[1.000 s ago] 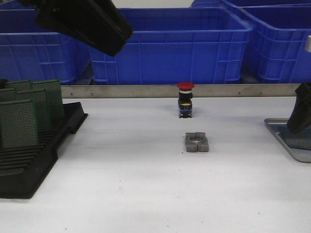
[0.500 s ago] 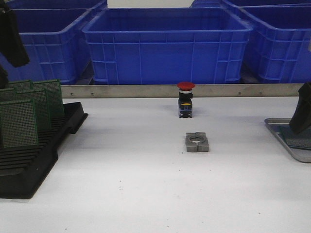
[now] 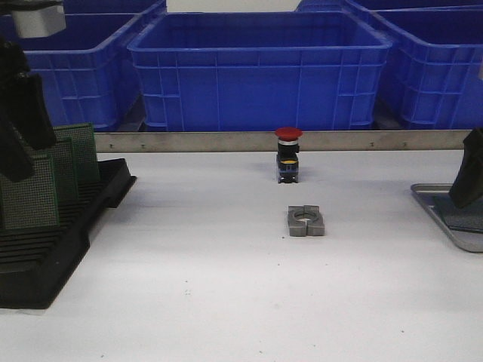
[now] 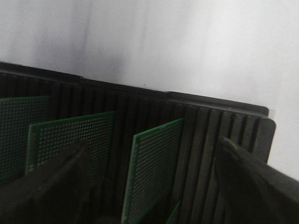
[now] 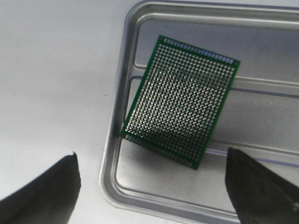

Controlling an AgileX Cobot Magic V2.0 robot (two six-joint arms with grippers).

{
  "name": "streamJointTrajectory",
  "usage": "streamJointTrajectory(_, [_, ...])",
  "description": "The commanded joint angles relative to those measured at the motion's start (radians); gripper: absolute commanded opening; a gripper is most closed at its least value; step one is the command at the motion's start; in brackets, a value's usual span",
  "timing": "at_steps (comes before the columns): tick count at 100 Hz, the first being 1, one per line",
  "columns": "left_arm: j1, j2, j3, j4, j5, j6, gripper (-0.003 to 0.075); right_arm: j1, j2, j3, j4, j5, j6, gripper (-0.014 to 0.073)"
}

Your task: Place circuit board on tray

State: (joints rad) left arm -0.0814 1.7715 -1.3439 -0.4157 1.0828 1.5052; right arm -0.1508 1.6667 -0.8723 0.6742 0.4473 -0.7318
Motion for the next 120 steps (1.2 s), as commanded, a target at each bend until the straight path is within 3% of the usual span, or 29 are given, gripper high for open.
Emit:
streamJointTrajectory(1, [-0.001,-0.025,-0.03,-0.03,-0.022,-0.013,0.0512,-0.005,-0.039,-0.03,0.009,-0.009,-0.003,0.0643])
streamJointTrajectory(19, [-0.001,0.002,-0.03,-0.03,0.011,-0.013,0.0469,-0.005,-0.039,-0.03,0.009,-0.009,-0.003,0.0643])
streamJointTrajectory(51, [-0.001,0.026,-0.055,-0.03,0.11,-0.013,-0.0023,-0.005,-0.039,-0.03,0.009,-0.009,-0.003,0.0643])
streamJointTrajectory(62, [-0.001,0.025,-0.122,-0.047,0.204,-0.013,-0.002,-0.005,-0.039,-0.03,0.009,-0.01,-0.003,0.0643])
streamJointTrajectory(87, [-0.057,-0.016,-0.2,-0.223,0.204,-0.053,-0.002,0.0,-0.074,-0.032,0.01,0.017,-0.02,0.0643])
streamJointTrajectory(120, [-0.206,-0.014,-0.202,-0.335,0.204,-0.053,-0.002,0.124,-0.219,-0.032,0.011,0.086,-0.262,0.0643])
